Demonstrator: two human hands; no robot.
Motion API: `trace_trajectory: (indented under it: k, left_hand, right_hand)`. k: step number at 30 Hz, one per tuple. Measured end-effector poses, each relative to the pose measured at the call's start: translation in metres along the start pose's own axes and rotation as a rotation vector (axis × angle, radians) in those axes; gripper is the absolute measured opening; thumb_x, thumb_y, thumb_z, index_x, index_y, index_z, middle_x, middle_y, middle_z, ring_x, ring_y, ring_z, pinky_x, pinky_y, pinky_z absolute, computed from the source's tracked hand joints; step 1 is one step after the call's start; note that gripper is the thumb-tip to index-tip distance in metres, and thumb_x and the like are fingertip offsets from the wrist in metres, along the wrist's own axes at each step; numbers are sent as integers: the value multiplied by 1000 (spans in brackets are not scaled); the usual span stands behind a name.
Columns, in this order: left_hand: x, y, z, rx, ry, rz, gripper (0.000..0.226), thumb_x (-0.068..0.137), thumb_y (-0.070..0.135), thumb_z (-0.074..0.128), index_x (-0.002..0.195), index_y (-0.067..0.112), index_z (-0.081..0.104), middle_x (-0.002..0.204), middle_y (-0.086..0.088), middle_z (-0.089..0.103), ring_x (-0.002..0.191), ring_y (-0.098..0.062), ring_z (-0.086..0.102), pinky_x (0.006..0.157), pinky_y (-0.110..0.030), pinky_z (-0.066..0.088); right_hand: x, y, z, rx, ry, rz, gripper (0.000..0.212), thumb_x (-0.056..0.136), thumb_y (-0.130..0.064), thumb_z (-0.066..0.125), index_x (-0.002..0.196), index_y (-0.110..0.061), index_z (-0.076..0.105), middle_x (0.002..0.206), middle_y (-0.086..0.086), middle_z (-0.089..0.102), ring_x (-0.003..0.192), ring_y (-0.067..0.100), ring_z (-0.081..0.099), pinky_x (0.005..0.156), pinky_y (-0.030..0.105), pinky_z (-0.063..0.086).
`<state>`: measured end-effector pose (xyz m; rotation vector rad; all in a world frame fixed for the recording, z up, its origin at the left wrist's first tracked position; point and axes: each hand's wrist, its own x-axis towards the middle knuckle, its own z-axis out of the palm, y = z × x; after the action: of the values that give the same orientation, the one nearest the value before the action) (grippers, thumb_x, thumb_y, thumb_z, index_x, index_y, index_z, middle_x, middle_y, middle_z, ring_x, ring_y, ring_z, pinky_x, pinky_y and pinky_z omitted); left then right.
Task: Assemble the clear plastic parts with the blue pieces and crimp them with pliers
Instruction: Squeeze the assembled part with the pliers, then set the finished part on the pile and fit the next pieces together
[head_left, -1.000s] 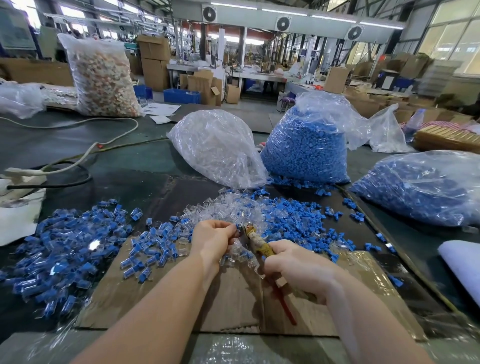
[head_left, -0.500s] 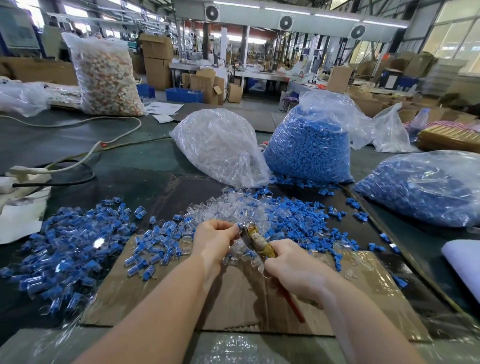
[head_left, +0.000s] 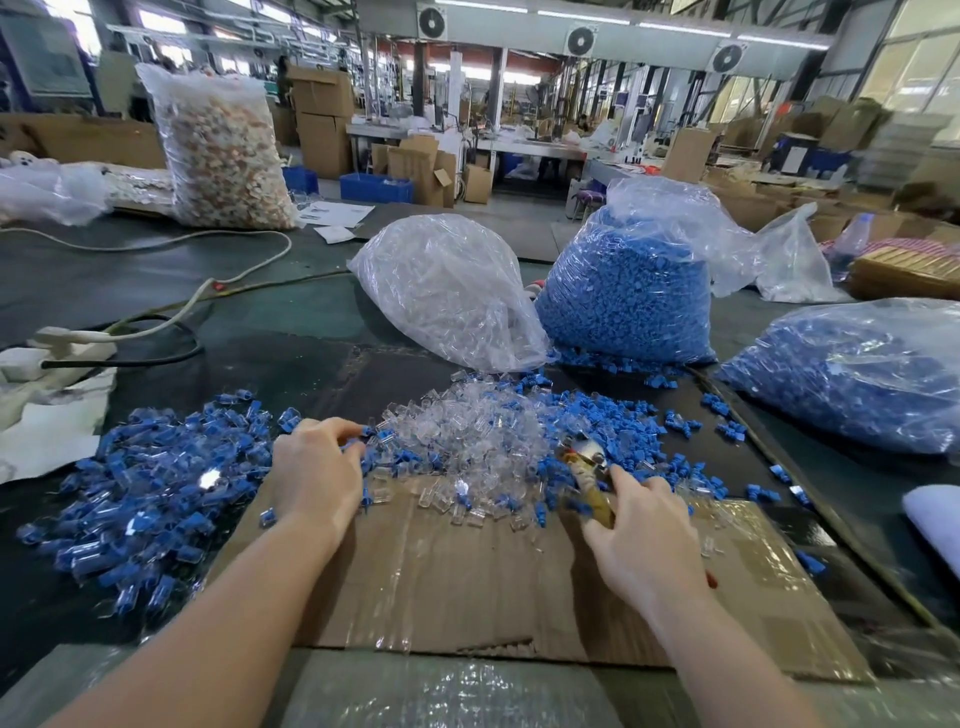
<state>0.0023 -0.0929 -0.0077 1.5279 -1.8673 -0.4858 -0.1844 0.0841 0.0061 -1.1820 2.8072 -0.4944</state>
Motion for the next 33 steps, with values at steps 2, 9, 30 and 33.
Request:
trace_trajectory:
  k: [2, 9, 30, 33]
  left_hand:
    - [-2, -3, -1, 57, 10, 38, 14, 88, 22, 63, 99, 17, 70, 107, -9, 62, 102, -28, 49, 83, -38, 40]
    - [-13, 5, -3, 354, -153, 151, 16, 79, 50, 66, 76, 35, 66, 94, 10, 47, 101, -16, 43, 87, -38, 34]
    - [-38, 37, 15, -169, -239, 250, 18, 82, 14, 67, 74, 27, 58, 70, 13, 59, 64, 1, 54, 52, -7, 39]
    - [-53, 47, 26, -291, -329, 273, 30, 81, 7, 69, 77, 31, 51, 70, 13, 59, 58, 3, 53, 56, -3, 41]
  right_hand:
    - [0, 4, 5, -76, 29, 5, 60, 91, -41, 51, 143, -21, 29, 123, 4, 44, 117, 23, 42, 95, 34, 37]
    - [-2, 11, 18, -201, 64, 35, 64, 92, -55, 42, 145, -23, 25, 134, 5, 41, 123, 21, 40, 98, 32, 36]
    - [6, -18, 25, -165, 192, -267, 23, 94, -12, 42, 93, -30, 57, 95, -12, 61, 99, 14, 48, 91, 33, 24]
    - [10, -24, 26, -182, 181, -211, 16, 94, -13, 42, 88, -27, 48, 90, -10, 62, 98, 18, 51, 90, 36, 27]
